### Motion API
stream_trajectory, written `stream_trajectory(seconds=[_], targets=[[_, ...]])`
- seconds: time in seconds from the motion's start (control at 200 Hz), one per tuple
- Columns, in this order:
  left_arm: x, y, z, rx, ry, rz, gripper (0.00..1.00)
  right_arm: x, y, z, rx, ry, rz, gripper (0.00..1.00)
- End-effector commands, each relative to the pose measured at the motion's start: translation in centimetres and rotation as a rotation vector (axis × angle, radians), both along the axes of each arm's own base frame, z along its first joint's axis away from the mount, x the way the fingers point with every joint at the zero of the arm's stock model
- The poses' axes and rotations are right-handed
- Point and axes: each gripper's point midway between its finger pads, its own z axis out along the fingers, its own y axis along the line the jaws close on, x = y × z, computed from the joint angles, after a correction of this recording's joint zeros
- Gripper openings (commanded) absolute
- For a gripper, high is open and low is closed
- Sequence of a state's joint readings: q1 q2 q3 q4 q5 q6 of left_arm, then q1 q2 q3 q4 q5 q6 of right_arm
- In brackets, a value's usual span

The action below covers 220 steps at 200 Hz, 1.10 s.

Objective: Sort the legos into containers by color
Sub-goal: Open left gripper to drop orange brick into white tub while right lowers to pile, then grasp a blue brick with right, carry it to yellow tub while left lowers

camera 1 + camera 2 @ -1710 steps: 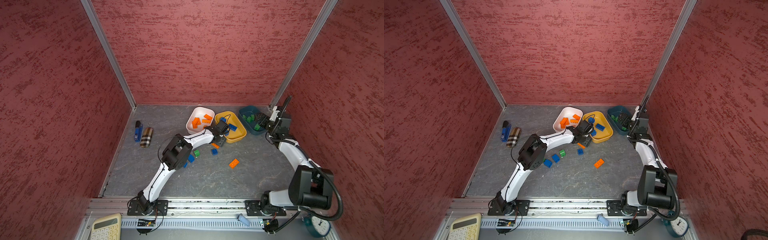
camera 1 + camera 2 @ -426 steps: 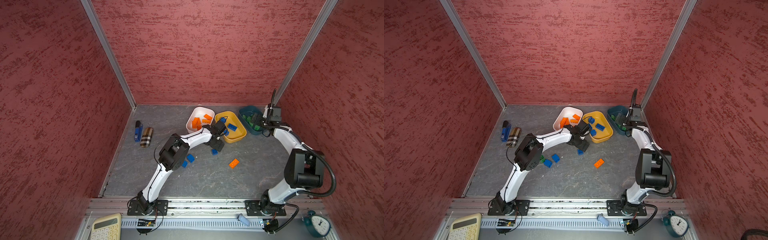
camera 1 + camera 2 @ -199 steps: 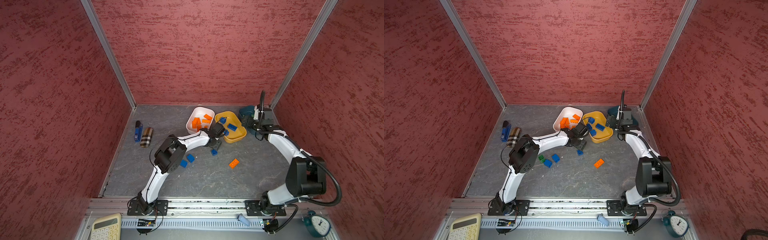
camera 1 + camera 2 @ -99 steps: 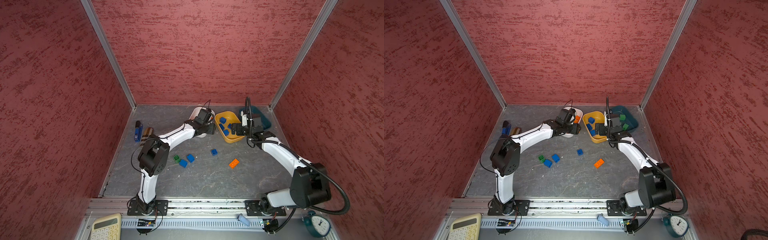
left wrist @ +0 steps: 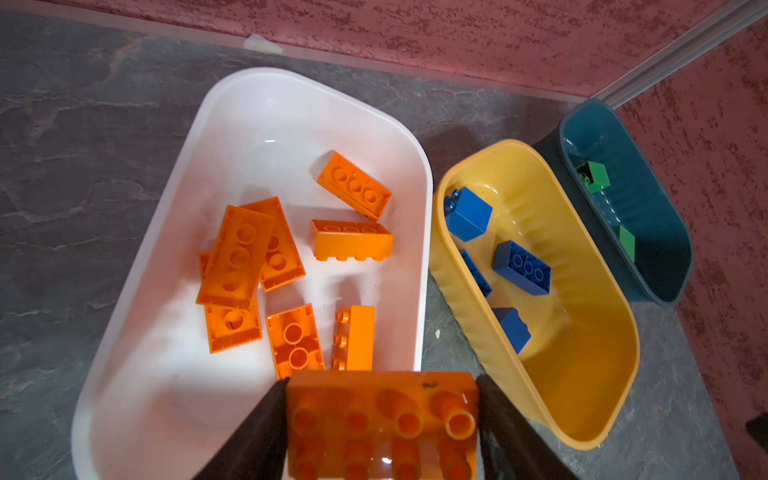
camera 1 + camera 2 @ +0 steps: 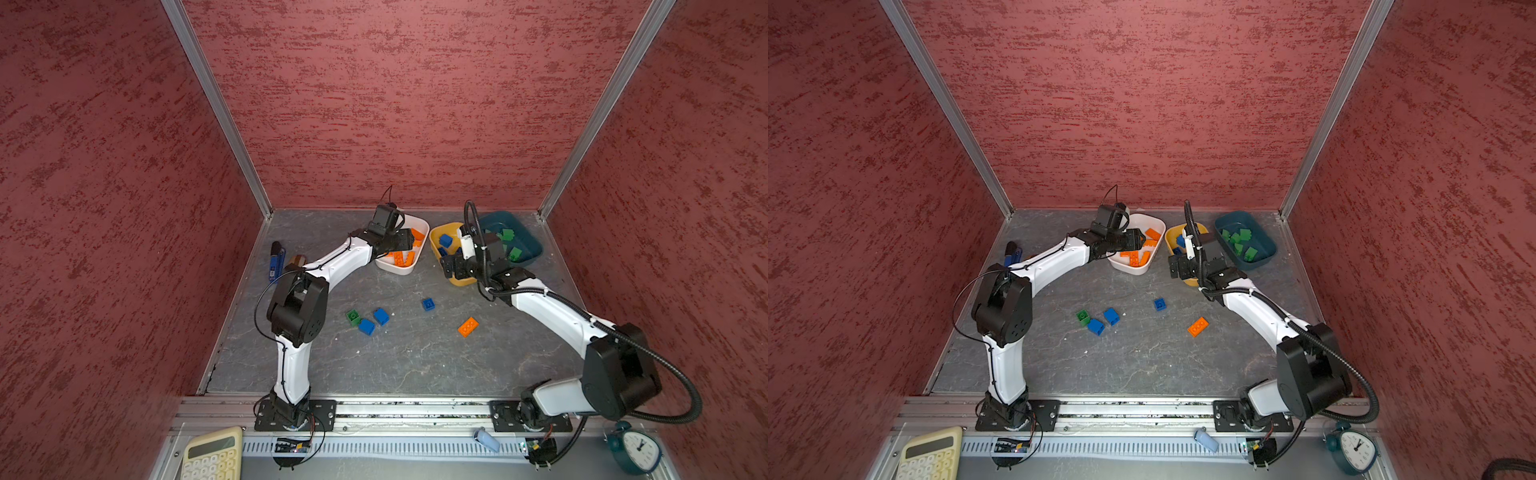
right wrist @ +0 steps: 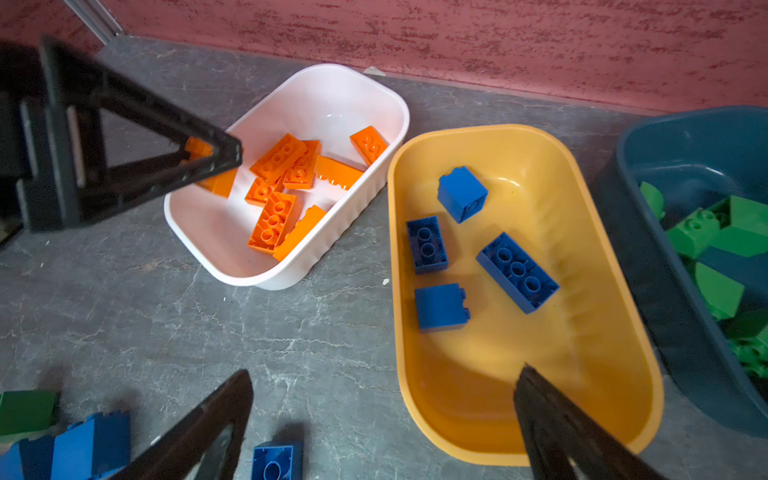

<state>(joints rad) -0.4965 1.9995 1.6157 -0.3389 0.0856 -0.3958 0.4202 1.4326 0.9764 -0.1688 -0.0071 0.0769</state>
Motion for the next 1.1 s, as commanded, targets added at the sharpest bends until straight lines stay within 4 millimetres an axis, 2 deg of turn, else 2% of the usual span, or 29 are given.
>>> stream_trajectory(seconds=[0.0,0.311,0.336,0.531,0.616,0.716,0.937,1.012,1.097], targets=[[0.9,0.4,-1.2,-0.023,0.057,0.033,0.61,-0.4,1.4,-0.1,-0.010,-0.025,0.056,0.99],[4.4,0.0,-2.2,-0.035,0.106,0.070,0.62,-3.3,5.5,-2.1,0.042,0.038,0.153,0.99],[4.7,0.0,-2.3,-0.032,0.106,0.077,0.62,-3.5,5.9,-3.4,0.031,0.068,0.157,0.99],[7.2,0.0,-4.2,-0.017,0.128,0.140,0.62,-5.8,8.1,-5.6,0.014,0.127,0.194,0.99],[7.9,-0.2,-4.3,-0.016,0.141,0.157,0.67,-6.7,8.6,-6.6,0.005,0.148,0.201,0.99],[8.1,-0.2,-4.1,-0.006,0.138,0.176,0.77,-7.8,8.8,-7.9,-0.013,0.175,0.211,0.98],[7.6,-0.5,-2.0,-0.028,0.080,0.186,0.88,-8.6,8.9,-9.7,-0.008,0.223,0.186,0.93],[7.2,-0.4,-1.3,-0.033,0.070,0.194,0.99,-8.7,9.1,-10.5,-0.009,0.248,0.182,0.91],[6.8,-0.5,-0.6,-0.046,0.058,0.187,0.99,-8.5,9.2,-11.3,-0.012,0.283,0.157,0.87]])
